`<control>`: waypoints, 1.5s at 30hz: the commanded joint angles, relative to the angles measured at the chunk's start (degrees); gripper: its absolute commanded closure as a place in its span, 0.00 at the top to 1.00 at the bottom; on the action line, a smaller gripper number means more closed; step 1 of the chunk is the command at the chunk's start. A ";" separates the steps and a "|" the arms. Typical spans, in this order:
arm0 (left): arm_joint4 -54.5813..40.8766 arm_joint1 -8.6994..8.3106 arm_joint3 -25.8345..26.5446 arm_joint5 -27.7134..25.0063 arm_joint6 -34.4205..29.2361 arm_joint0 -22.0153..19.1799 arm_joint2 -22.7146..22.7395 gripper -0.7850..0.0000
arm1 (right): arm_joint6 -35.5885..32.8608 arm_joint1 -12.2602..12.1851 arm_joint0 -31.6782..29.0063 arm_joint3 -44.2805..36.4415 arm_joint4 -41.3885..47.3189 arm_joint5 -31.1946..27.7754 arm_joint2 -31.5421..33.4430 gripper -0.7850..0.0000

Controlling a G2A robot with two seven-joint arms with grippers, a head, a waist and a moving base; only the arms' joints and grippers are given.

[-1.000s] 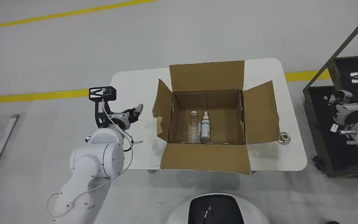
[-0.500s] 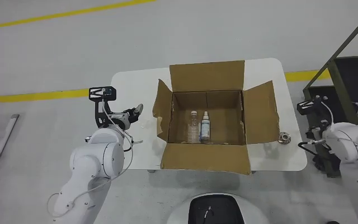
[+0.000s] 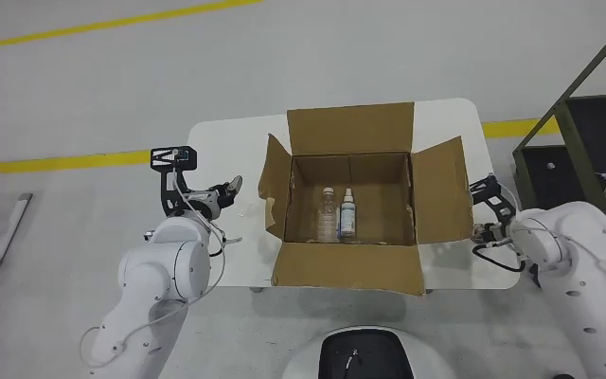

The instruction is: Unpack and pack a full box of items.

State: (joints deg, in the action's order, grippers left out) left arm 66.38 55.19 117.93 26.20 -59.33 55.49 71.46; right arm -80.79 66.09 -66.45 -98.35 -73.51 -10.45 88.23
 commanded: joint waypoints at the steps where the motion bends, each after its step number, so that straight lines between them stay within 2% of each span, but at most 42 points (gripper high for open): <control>1: 0.00 0.00 0.00 0.00 0.00 0.00 0.00 1.00 | -0.04 -0.01 0.25 0.82 -0.01 0.11 -0.55 0.49; 19: 0.00 0.00 0.00 0.00 0.00 0.00 0.00 1.00 | 1.95 -0.07 2.44 6.88 -1.18 2.77 -3.42 0.50; 37: 0.00 0.00 0.00 0.00 0.00 0.00 0.00 1.00 | 2.69 -0.25 4.39 10.43 -0.93 3.24 -4.64 0.44; 41: 0.00 0.00 0.00 0.00 0.00 0.00 0.00 1.00 | 2.97 -0.28 4.76 10.96 -0.58 3.23 -4.84 0.37; 45: 0.00 0.00 0.00 0.00 0.00 0.00 0.00 1.00 | 3.11 -0.33 5.09 11.59 -0.60 3.18 -5.12 0.22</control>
State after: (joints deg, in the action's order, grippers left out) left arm 66.38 55.19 117.93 26.20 -59.33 55.49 71.46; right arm -77.75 65.77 -61.48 -87.01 -74.08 -7.29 83.18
